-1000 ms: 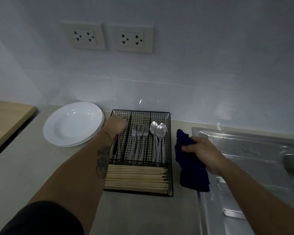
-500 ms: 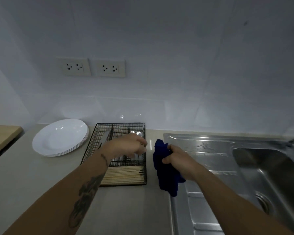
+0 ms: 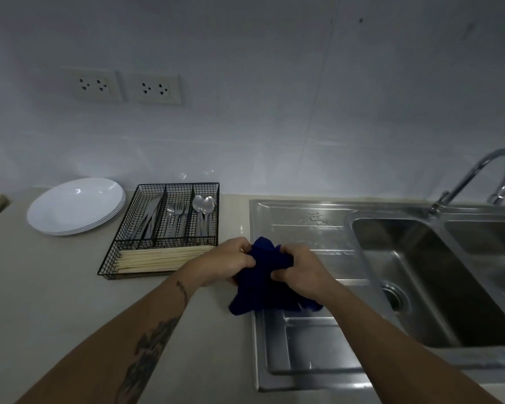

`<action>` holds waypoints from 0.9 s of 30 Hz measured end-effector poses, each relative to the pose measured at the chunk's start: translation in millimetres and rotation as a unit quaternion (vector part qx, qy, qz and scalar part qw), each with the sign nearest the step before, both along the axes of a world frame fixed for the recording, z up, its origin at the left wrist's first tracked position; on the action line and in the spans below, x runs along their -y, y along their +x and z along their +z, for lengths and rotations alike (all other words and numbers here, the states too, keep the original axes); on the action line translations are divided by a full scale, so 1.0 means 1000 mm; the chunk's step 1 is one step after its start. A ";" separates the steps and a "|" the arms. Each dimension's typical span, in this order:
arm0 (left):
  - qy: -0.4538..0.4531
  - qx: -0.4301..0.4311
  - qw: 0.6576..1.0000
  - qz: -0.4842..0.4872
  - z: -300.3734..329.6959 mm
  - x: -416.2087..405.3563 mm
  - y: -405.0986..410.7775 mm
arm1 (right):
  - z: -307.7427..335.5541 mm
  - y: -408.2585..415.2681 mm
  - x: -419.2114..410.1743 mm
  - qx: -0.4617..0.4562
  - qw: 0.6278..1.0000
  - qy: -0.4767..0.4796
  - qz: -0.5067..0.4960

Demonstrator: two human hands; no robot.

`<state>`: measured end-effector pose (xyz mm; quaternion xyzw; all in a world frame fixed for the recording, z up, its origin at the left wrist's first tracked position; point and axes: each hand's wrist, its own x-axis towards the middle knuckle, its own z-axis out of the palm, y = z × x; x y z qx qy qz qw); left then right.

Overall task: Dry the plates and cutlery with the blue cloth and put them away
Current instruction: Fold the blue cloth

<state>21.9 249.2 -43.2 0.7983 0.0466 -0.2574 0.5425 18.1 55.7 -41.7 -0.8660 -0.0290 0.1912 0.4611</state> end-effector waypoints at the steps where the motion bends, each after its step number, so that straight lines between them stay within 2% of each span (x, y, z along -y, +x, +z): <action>1: -0.019 -0.017 1.000 0.010 0.001 0.003 -0.005 | 0.000 -0.003 0.002 0.012 1.000 -0.004 0.012; 3: -0.066 -0.054 0.996 0.030 0.003 0.006 -0.014 | 0.002 -0.008 0.006 -0.001 0.999 0.034 0.017; 6: -0.121 -0.097 0.987 0.036 0.010 0.008 -0.032 | 0.011 -0.014 0.016 -0.117 0.983 0.136 0.042; 8: -0.127 -0.107 0.985 0.051 0.010 0.009 -0.044 | 0.014 -0.019 0.022 -0.171 0.968 0.178 0.051; 11: -0.107 -0.117 0.983 0.090 0.011 0.010 -0.061 | 0.013 -0.029 0.026 -0.207 0.956 0.199 0.061; 17: -0.007 -0.137 0.985 0.107 0.014 -0.005 -0.100 | -0.002 -0.053 0.021 -0.285 0.938 0.159 0.120; 20: 0.002 -0.157 0.979 0.127 0.016 -0.022 -0.116 | -0.011 -0.058 0.005 -0.316 0.923 0.174 0.132; 23: 0.019 -0.139 0.976 0.166 0.011 -0.031 -0.121 | -0.021 -0.059 -0.012 -0.276 0.945 0.129 0.116; 25: 0.031 -0.127 0.971 0.199 -0.003 -0.034 -0.119 | -0.034 -0.057 -0.018 -0.171 0.979 0.038 0.105; 27: 0.060 -0.112 0.973 0.194 -0.024 -0.034 -0.117 | -0.048 -0.056 -0.015 -0.065 0.994 -0.028 0.078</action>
